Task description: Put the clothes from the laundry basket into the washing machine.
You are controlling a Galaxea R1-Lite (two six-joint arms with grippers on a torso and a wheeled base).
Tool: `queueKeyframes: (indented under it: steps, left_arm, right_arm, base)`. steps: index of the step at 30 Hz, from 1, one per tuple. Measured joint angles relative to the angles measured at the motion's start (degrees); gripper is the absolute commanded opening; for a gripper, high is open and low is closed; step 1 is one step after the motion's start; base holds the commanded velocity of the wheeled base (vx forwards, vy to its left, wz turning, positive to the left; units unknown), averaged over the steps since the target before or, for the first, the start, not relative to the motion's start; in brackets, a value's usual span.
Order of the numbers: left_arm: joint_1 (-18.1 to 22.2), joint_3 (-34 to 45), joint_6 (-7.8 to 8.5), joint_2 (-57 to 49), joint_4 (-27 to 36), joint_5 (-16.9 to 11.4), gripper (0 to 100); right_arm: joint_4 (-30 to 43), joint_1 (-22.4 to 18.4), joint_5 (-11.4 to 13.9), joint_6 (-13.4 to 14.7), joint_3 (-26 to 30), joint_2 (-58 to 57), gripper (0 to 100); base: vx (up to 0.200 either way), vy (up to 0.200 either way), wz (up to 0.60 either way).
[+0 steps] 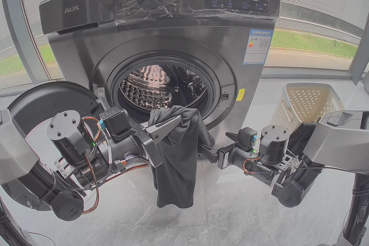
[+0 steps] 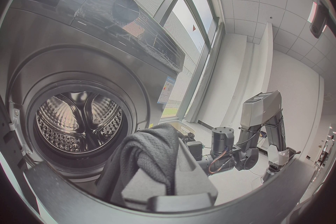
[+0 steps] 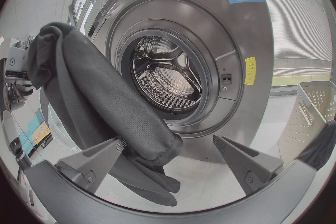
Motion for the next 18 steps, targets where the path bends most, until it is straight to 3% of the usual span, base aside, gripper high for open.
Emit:
queueKeyframes:
  steps: [11, 18]
  left_arm:
    - [0.0, 1.0, 0.05, -0.5, 0.0, 0.0, 0]
    - [-0.1, 1.0, 0.07, -0.5, 0.0, -0.2, 0]
  right_arm:
    - [-0.8, 1.0, 1.7, -0.1, -2.3, 2.2, 100]
    - [-1.1, 1.1, 4.8, -0.1, -3.1, 2.5, 100]
  base:
    - [0.000, 0.000, 0.00]
    - [0.000, 0.000, 0.00]
